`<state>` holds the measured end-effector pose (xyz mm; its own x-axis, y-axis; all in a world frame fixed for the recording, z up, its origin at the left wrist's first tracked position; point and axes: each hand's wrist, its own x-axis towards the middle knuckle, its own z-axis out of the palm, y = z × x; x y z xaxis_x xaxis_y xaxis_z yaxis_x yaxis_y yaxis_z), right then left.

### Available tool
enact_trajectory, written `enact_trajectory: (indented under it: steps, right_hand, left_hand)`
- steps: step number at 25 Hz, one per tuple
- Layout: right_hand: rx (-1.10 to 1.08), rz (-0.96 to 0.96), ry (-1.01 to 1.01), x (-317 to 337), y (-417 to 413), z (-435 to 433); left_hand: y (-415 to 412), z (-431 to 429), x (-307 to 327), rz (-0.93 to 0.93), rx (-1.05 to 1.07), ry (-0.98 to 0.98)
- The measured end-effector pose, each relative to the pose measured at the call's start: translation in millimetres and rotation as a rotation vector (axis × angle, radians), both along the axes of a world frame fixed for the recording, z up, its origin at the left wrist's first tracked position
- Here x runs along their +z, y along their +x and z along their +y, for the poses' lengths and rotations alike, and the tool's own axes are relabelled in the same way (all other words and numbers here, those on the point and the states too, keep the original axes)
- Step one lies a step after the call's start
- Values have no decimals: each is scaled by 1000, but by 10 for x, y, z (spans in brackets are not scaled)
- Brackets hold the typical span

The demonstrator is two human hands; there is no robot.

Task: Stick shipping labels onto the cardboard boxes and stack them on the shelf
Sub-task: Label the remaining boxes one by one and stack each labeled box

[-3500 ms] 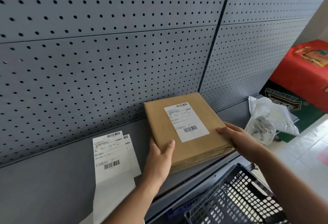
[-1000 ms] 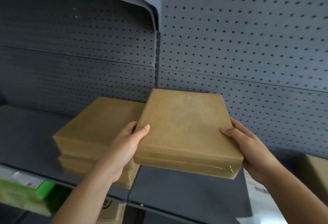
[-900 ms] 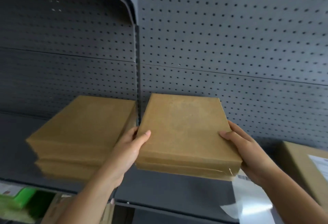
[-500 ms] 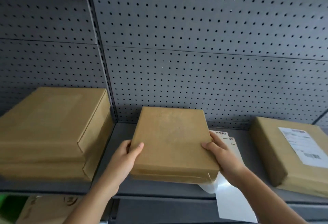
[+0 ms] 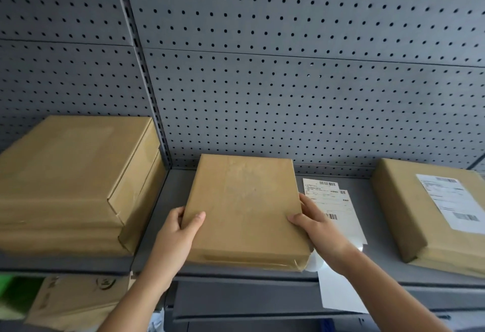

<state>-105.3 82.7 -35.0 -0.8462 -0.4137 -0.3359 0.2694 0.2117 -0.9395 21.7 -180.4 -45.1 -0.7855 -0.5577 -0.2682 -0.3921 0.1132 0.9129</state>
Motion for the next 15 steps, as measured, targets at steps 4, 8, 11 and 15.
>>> enact_trajectory:
  steps: [4,8,11,15]
  right_hand:
    - [9,119,44,21,-48,154]
    - [-134,318,76,88,-109,597]
    - [-175,456,313,87,-98,953]
    - [-59,558,927,-48,-57,1174]
  left_hand:
    - [-12,24,68,-4,-44,-259]
    - [-124,259,314,125,-206,-555]
    - [-335,610,451,205,-440,-593]
    - [-726,1143,448,281,-712,-432]
